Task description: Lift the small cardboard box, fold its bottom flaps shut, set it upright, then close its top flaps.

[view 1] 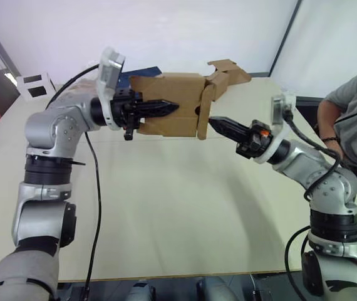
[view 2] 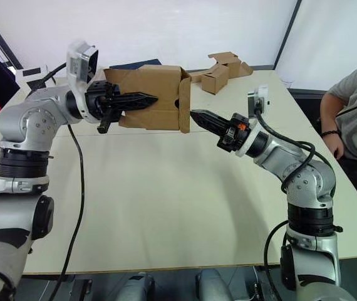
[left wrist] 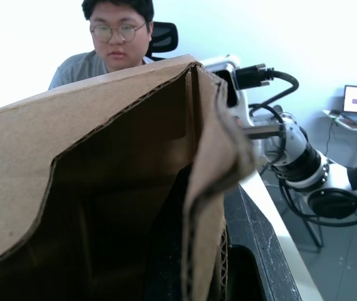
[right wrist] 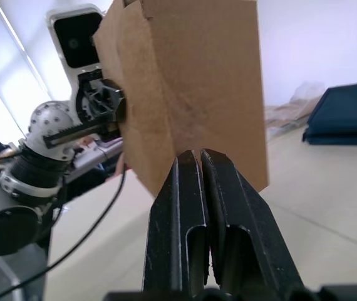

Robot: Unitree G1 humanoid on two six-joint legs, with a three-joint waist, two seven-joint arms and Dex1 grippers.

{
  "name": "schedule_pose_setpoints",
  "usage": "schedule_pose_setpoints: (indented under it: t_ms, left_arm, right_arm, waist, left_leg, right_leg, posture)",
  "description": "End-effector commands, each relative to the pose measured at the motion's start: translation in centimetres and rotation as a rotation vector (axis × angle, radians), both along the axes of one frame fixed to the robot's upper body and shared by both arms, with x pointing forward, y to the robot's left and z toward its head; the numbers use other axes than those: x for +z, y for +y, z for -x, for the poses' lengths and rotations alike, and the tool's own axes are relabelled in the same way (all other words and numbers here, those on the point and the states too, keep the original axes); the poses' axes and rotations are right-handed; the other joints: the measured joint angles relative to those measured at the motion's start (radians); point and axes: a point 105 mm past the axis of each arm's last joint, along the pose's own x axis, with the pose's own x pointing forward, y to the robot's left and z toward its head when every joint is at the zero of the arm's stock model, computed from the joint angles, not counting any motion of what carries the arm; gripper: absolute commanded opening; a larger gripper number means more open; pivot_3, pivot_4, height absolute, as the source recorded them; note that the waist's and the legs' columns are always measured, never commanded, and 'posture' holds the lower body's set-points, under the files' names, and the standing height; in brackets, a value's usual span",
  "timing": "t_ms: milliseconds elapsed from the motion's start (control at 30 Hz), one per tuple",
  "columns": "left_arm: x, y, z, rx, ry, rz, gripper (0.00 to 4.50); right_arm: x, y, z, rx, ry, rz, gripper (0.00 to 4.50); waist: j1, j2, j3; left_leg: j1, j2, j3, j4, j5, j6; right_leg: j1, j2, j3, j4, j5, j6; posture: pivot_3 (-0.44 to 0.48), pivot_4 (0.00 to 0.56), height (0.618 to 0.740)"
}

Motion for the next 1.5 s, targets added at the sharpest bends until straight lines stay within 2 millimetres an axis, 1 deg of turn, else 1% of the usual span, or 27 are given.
schedule_pose_setpoints:
  t_ms: [33,133,200,233,367,633,833,1033,1100,1133,1233,1500]
  left_arm:
    - [0.93,0.35,0.63,-0.020,-0.027,0.028,0.00]
    - [0.98,0.40,0.67,-0.025,-0.024,0.026,0.00]
    - [1.04,0.42,0.70,-0.029,-0.022,0.026,0.00]
    - [1.06,0.41,0.72,-0.031,-0.021,0.026,0.00]
    - [1.09,0.38,0.74,-0.036,-0.021,0.027,0.00]
    - [1.07,0.40,0.76,-0.035,-0.016,0.030,0.00]
    - [1.07,0.46,0.89,-0.039,-0.012,0.031,0.00]
    - [1.10,0.45,0.94,-0.042,-0.010,0.029,0.00]
    - [1.12,0.44,1.00,-0.044,-0.011,0.028,0.00]
    - [1.14,0.44,0.99,-0.043,-0.011,0.028,0.00]
    - [1.17,0.45,1.01,-0.045,-0.009,0.029,0.00]
    - [1.02,0.52,1.16,-0.051,-0.001,0.027,0.00]
  right_arm:
    - [2.00,-0.16,0.89,0.015,-0.036,-0.131,0.10]
    - [2.06,-0.04,1.05,0.031,-0.020,-0.156,0.10]
    - [1.92,0.05,1.03,0.033,-0.014,-0.153,0.62]
    - [1.84,0.10,1.00,0.035,-0.009,-0.152,0.73]
    - [1.61,0.27,0.78,0.033,0.002,-0.151,2.22]
    - [1.60,0.39,0.82,0.048,0.024,-0.202,2.22]
    - [2.21,-0.06,0.95,0.075,0.051,-0.316,2.22]
    - [2.00,0.72,1.03,0.087,0.063,-0.303,2.22]
    - [1.99,0.75,1.03,0.087,0.065,-0.303,1.82]
    - [1.97,0.77,1.02,0.088,0.065,-0.302,1.52]
    - [1.96,0.79,0.96,0.088,0.066,-0.300,0.34]
    - [2.00,0.72,0.51,0.061,0.062,-0.303,0.34]
  waist:
    - [-0.001,0.000,0.000]
    - [-0.001,0.000,0.000]
    - [0.001,0.000,0.000]
    - [0.001,0.000,0.000]
    - [0.000,0.000,0.000]
    - [0.000,0.000,0.000]
    - [0.000,0.000,0.000]
    - [-0.001,0.000,0.000]
    - [-0.001,0.000,0.000]
    - [-0.001,0.000,0.000]
    - [0.000,0.000,0.000]
    - [-0.001,0.000,0.000]
  left_leg:
    - [0.000,0.000,0.000,0.000,0.000,0.000]
    - [0.000,0.000,0.000,0.000,0.000,0.000]
    - [0.000,0.000,0.000,0.000,0.000,0.000]
    - [0.000,0.000,0.000,0.000,0.000,0.000]
    - [0.000,0.000,0.000,0.000,0.000,0.001]
    - [0.000,0.000,0.000,0.000,0.000,0.001]
    - [0.000,0.000,0.000,0.000,0.000,0.000]
    - [0.000,0.000,0.000,0.000,0.000,0.001]
    - [0.000,0.000,0.000,0.000,0.000,0.001]
    - [0.000,0.000,0.000,0.000,0.000,0.000]
    - [0.000,0.000,0.000,0.000,0.000,0.000]
    - [0.000,0.000,0.000,0.000,0.000,0.001]
  right_leg:
    - [0.000,0.000,0.000,0.000,0.000,0.000]
    - [0.000,0.000,0.000,0.000,0.000,0.000]
    - [0.000,0.000,0.000,0.000,0.000,0.000]
    - [0.000,0.000,0.000,0.000,0.000,0.000]
    - [0.000,0.000,0.000,0.000,0.000,0.000]
    - [0.000,0.000,0.000,0.000,0.000,0.000]
    - [0.000,0.000,0.000,0.000,0.000,0.000]
    - [0.000,0.000,0.000,0.000,0.000,0.000]
    - [0.000,0.000,0.000,0.000,0.000,0.000]
    - [0.000,0.000,0.000,0.000,0.000,0.000]
    - [0.000,0.000,0.000,0.000,0.000,0.000]
    - [0.000,0.000,0.000,0.000,0.000,0.000]
  posture:
    - [0.000,0.150,0.740]
    - [0.000,0.150,0.740]
    - [0.000,0.150,0.740]
    - [0.000,0.150,0.740]
    - [0.000,0.150,0.740]
    - [0.000,0.150,0.740]
    - [0.000,0.150,0.740]
    - [0.000,0.150,0.740]
    - [0.000,0.150,0.740]
    - [0.000,0.150,0.740]
    - [0.000,0.150,0.740]
    - [0.000,0.150,0.740]
